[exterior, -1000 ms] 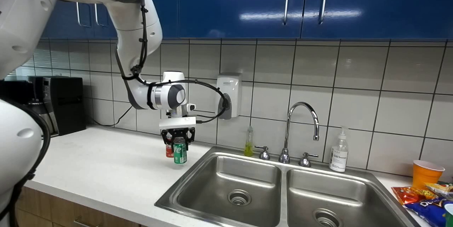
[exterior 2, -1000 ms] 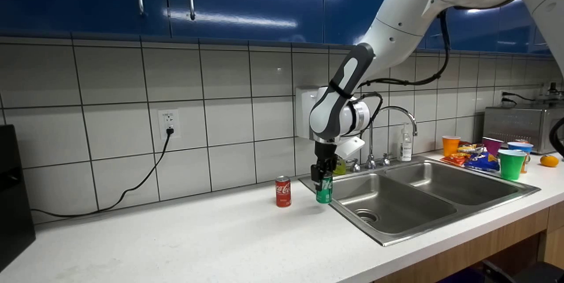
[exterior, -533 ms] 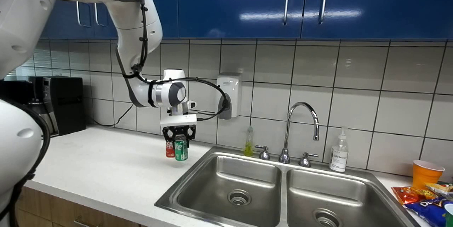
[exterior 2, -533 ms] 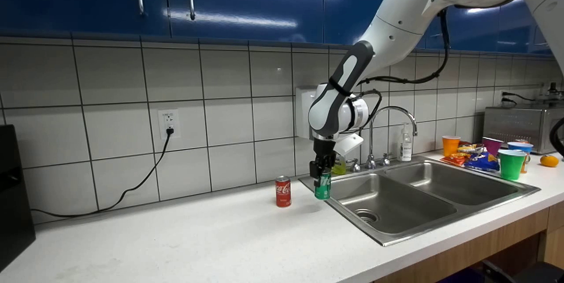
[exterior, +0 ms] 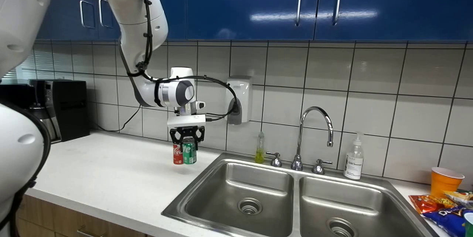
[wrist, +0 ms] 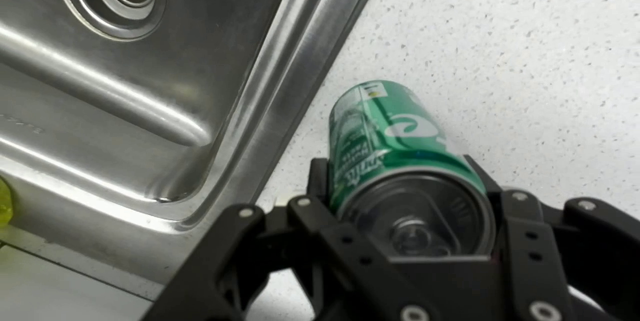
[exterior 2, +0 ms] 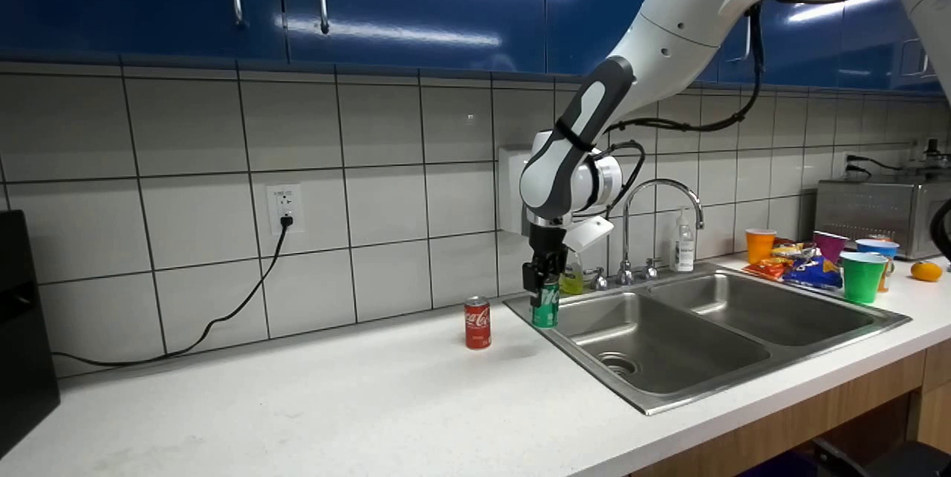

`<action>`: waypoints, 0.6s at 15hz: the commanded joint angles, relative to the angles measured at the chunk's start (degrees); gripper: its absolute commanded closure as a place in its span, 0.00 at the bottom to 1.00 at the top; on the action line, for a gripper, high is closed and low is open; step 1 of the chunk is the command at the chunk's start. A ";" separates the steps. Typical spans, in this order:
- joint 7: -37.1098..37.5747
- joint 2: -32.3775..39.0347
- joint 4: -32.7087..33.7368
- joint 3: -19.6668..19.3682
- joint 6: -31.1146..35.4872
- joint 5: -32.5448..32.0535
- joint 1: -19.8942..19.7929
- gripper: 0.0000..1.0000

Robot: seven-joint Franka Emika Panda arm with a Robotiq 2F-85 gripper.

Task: Put the green can inside the sink

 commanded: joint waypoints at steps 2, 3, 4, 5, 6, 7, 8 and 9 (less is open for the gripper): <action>0.02 -4.31 -2.46 1.02 -3.06 -0.07 -0.79 0.62; -0.13 -4.79 -2.93 1.21 -3.38 0.30 -0.89 0.62; -0.18 -5.22 -3.35 1.28 -3.59 0.50 -0.91 0.62; -0.33 -5.76 -3.92 1.44 -3.82 0.82 -0.97 0.62; -0.39 -6.24 -4.42 1.56 -4.12 1.10 -1.00 0.62; -0.42 -6.94 -5.20 1.69 -4.10 1.39 -1.01 0.62; -0.19 -7.63 -5.90 1.64 -4.21 1.34 -0.87 0.62; -0.19 -8.28 -6.61 1.69 -4.35 1.39 -0.84 0.62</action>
